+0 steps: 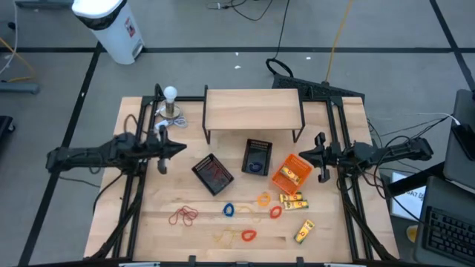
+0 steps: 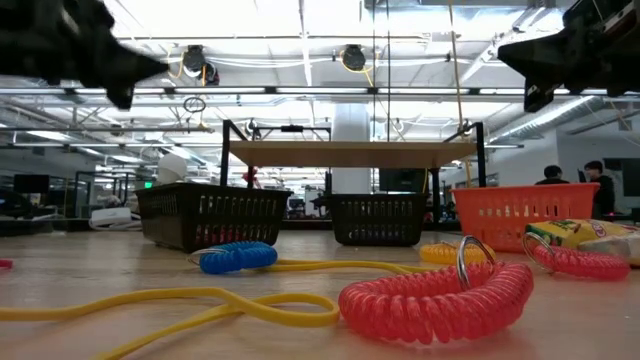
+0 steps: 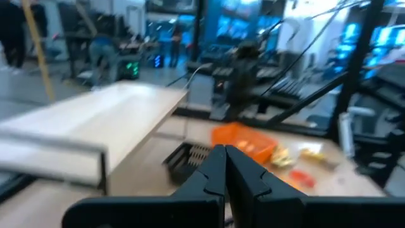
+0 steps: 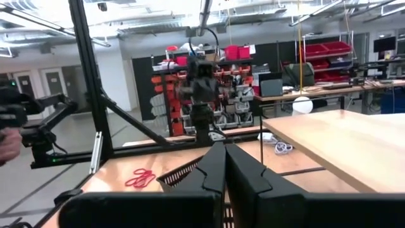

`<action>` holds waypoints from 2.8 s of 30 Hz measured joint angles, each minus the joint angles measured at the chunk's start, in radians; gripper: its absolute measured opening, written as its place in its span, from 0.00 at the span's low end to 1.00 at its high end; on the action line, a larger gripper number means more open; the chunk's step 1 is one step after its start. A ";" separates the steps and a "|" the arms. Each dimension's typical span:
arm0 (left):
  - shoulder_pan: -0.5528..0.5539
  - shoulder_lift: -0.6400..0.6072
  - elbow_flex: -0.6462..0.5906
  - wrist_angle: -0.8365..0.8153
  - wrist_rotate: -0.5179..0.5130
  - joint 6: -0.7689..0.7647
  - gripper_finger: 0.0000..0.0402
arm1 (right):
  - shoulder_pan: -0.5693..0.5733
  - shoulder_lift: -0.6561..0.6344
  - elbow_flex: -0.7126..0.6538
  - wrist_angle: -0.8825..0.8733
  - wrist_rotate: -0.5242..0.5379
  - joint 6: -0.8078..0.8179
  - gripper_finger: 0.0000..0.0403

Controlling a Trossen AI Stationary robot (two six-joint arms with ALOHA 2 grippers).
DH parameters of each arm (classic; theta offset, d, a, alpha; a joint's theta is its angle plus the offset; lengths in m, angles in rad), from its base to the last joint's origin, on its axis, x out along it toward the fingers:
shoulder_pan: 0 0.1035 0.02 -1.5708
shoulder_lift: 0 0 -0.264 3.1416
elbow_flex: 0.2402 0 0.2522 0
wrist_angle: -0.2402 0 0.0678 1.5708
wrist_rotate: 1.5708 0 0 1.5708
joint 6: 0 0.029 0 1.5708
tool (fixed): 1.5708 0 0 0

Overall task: Pick & Place Office Desk Supplies
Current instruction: Put the red rubber band into the left black bin

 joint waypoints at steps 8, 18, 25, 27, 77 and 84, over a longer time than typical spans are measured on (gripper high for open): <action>-0.228 0.167 0.191 -0.131 -0.255 -0.043 0.00 | 0.000 0.006 0.000 -0.001 0.000 0.001 0.00; -0.444 0.594 0.405 -0.335 -0.378 -0.310 0.00 | 0.000 0.006 0.000 -0.005 0.000 0.001 0.00; -0.554 0.829 0.557 -0.618 -0.168 -0.519 0.00 | 0.000 0.007 0.000 -0.005 -0.001 0.005 0.00; -0.589 0.891 0.576 -0.673 -0.130 -0.571 0.02 | 0.000 0.007 0.000 -0.005 -0.001 0.012 0.00; -0.739 1.270 0.591 -0.639 0.038 -0.480 0.33 | 0.000 0.054 0.000 -0.005 -0.001 0.031 0.00; -0.739 1.270 0.591 -0.625 0.037 -0.478 0.33 | 0.000 0.054 0.000 -0.004 -0.001 0.031 0.00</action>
